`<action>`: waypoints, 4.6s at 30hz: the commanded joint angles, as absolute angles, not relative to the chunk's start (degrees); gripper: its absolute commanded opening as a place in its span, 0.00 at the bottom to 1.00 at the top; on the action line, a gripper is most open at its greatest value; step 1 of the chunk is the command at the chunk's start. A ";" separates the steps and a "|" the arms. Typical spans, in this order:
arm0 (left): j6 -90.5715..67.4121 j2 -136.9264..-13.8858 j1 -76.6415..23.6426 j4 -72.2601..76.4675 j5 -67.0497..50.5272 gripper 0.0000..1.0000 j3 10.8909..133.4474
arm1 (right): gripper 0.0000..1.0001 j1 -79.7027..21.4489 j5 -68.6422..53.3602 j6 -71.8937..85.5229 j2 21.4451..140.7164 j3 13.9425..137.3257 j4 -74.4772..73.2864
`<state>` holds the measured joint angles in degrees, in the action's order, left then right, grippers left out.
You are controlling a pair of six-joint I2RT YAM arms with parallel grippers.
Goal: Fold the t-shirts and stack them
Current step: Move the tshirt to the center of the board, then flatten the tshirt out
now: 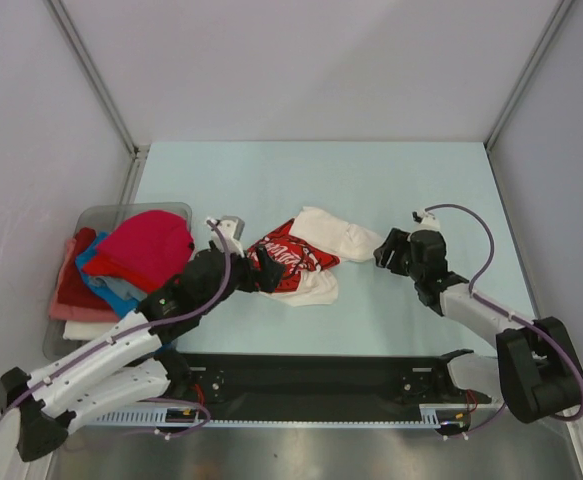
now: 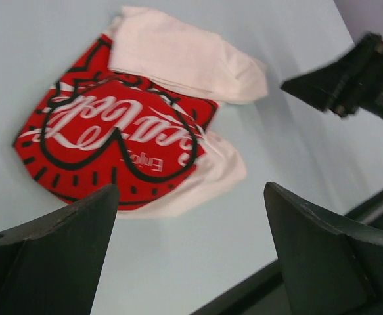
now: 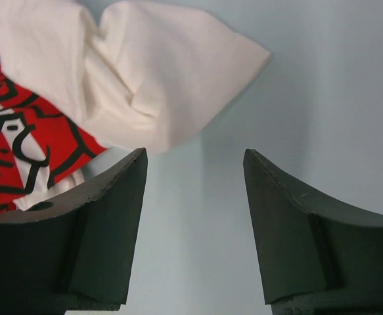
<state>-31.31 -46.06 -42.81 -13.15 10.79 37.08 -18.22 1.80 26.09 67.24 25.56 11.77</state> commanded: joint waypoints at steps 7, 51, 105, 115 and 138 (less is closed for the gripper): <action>-28.48 -56.93 -66.16 -12.74 30.39 0.97 41.74 | 0.61 -13.62 5.09 32.61 79.43 35.15 7.21; -24.70 -112.33 -65.39 -25.40 27.42 0.01 78.05 | 0.00 -10.37 7.64 33.66 84.12 41.31 6.68; -22.15 -85.23 -20.40 -28.90 5.89 0.30 82.31 | 0.00 3.33 16.88 36.91 69.68 73.12 -28.30; -27.22 -70.07 -20.57 -22.95 11.68 1.00 63.75 | 0.00 3.96 15.55 36.74 73.39 68.92 -22.42; -44.91 -42.89 -27.86 -25.15 0.79 0.73 26.30 | 0.00 4.22 14.06 46.14 71.28 61.44 -25.05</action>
<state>-41.82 -42.72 -26.87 -27.70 2.11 29.30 3.97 12.73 42.85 71.96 62.46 -24.18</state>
